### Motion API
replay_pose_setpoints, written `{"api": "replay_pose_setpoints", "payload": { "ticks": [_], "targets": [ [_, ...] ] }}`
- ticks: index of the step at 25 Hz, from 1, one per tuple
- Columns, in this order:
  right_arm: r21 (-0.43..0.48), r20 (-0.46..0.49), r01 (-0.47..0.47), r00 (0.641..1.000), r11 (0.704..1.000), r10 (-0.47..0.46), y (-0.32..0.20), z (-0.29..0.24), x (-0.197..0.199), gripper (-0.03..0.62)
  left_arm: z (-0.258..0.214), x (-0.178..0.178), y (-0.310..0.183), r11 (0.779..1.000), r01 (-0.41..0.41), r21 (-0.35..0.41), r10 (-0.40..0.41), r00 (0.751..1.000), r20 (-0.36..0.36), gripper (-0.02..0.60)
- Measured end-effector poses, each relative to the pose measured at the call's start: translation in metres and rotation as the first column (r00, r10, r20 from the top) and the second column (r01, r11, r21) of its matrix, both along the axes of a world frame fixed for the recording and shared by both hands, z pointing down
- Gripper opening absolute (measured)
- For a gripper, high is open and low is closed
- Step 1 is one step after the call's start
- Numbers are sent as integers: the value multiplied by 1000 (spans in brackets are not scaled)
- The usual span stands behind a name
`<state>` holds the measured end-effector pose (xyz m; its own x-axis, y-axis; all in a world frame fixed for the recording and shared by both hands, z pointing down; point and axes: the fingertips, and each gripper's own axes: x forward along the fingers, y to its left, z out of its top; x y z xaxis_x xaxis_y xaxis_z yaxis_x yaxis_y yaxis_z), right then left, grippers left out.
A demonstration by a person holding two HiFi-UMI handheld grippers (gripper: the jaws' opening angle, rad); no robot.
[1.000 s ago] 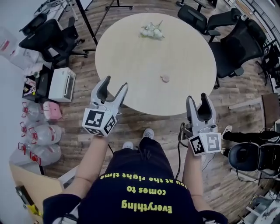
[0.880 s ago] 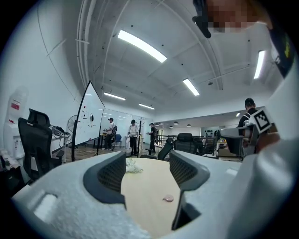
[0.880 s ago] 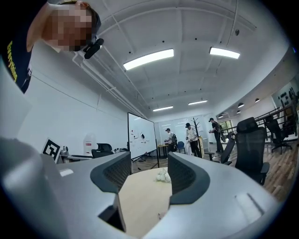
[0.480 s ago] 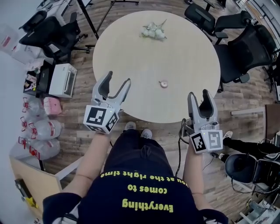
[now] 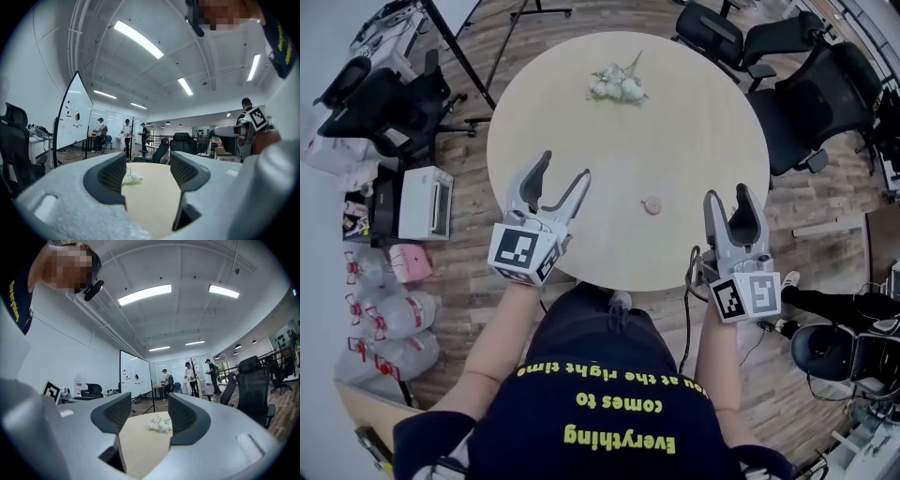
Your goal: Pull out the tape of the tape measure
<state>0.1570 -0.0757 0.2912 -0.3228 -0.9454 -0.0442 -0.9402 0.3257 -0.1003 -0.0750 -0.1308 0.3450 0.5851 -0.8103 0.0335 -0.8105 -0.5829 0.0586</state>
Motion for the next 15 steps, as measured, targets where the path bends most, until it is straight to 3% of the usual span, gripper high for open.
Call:
{"api": "replay_pose_setpoints", "payload": {
  "ticks": [6,15],
  "targets": [
    [-15,-2,-9,1000,1000,9,-31,9,-18,241,6,-3,-45,998,-70,-5,70,998,-9,291],
    [-82,-10,-12,1000,997,11,-53,33,-23,236,27,-2,-64,993,-104,-49,102,994,-39,291]
  ]
}}
